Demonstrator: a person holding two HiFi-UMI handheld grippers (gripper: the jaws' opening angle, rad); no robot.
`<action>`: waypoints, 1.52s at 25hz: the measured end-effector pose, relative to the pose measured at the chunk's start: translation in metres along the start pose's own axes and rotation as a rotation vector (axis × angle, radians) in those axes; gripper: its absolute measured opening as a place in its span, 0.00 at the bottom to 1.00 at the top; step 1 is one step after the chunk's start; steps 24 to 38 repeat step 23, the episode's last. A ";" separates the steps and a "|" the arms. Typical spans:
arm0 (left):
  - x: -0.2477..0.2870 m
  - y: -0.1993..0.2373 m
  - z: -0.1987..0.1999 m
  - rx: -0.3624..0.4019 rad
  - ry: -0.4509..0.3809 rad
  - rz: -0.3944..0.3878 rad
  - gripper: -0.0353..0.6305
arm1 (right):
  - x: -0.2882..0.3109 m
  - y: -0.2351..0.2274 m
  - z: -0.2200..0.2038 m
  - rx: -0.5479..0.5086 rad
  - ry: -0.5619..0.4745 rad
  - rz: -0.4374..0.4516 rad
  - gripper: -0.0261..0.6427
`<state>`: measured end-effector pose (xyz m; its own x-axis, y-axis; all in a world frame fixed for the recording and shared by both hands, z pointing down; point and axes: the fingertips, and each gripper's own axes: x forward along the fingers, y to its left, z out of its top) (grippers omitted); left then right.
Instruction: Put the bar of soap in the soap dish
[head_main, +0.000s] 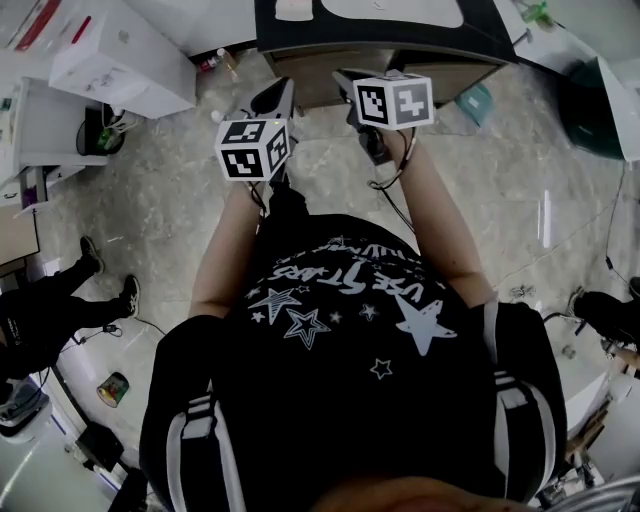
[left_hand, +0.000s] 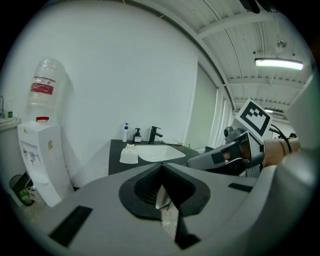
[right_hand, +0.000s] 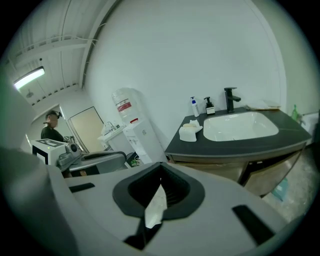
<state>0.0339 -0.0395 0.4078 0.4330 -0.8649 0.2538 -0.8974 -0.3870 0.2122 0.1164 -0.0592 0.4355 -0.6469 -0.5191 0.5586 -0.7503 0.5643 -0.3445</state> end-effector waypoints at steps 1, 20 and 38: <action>-0.005 -0.009 -0.002 -0.005 -0.006 0.002 0.07 | -0.008 0.002 -0.005 -0.014 0.001 0.004 0.05; -0.062 -0.117 -0.034 0.017 -0.024 0.050 0.07 | -0.092 0.006 -0.076 -0.088 -0.040 0.087 0.05; -0.064 -0.120 -0.034 0.028 -0.020 0.053 0.07 | -0.094 0.007 -0.075 -0.086 -0.044 0.087 0.05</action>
